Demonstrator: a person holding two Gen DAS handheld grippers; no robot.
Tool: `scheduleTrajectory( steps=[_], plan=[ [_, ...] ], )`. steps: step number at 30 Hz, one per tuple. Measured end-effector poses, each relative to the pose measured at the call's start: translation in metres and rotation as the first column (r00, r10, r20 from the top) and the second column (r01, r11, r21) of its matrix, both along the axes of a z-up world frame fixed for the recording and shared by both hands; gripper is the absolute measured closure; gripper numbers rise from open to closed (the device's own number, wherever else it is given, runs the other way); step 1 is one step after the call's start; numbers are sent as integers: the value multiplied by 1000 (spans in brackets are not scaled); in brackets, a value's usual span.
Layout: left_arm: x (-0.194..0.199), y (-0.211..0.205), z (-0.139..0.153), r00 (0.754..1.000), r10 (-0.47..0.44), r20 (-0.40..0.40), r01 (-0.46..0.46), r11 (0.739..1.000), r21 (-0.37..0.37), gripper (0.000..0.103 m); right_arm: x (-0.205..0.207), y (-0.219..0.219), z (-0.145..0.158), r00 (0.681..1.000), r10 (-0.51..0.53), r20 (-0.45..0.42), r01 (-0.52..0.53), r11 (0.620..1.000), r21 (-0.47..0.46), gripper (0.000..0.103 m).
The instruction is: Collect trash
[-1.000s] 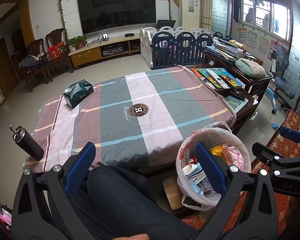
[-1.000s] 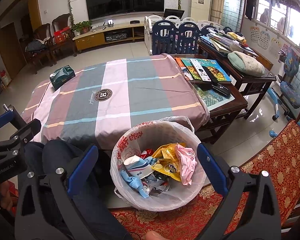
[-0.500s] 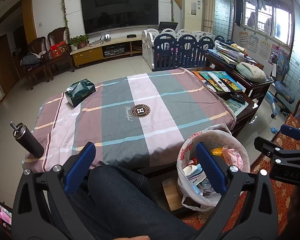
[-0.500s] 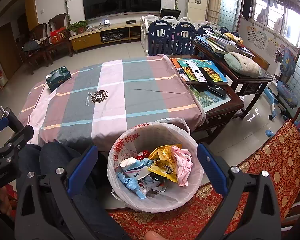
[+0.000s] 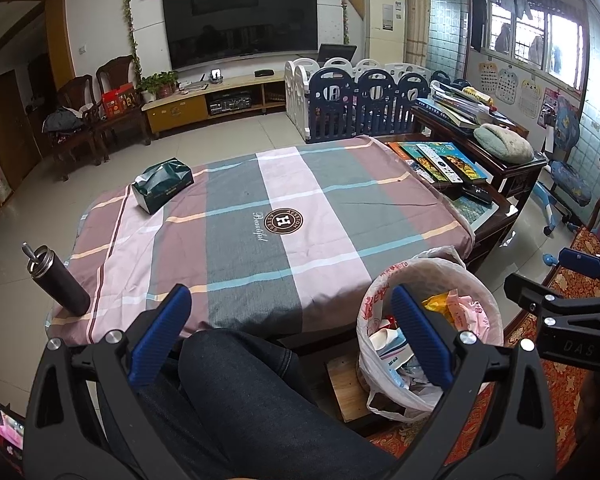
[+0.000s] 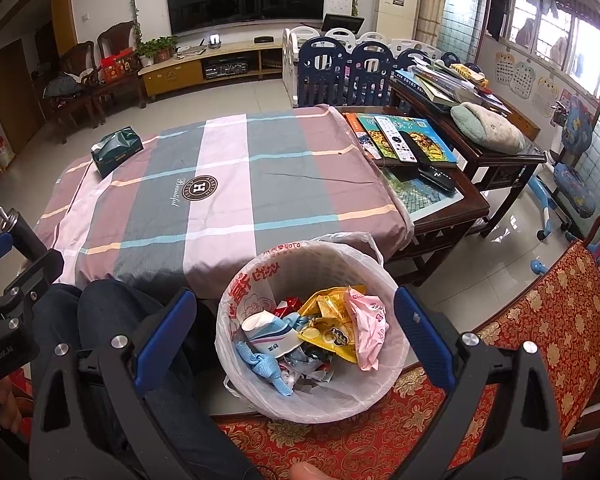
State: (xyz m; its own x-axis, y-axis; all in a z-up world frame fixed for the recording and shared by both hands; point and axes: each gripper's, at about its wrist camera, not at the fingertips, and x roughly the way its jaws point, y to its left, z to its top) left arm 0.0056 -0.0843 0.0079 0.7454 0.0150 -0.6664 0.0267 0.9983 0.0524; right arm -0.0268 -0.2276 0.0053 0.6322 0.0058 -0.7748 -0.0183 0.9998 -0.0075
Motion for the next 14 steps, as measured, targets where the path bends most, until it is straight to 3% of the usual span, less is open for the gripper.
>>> scheduleTrajectory(
  steps=[9,12,14],
  plan=[
    [8,6,-9,999,20,-39,-20,1000,-3,3,1,-4,0,1000,-11,3,11,1000,27,6],
    [17,11,-20,998,39,-53,-38,999,21,3,-7,-4,18,995,-12,102,2,996,92,6],
    [28,17,-35,995,68,-77,-63,996,60,3,-21,9,42,970,56,238,-92,986,141,6]
  ],
)
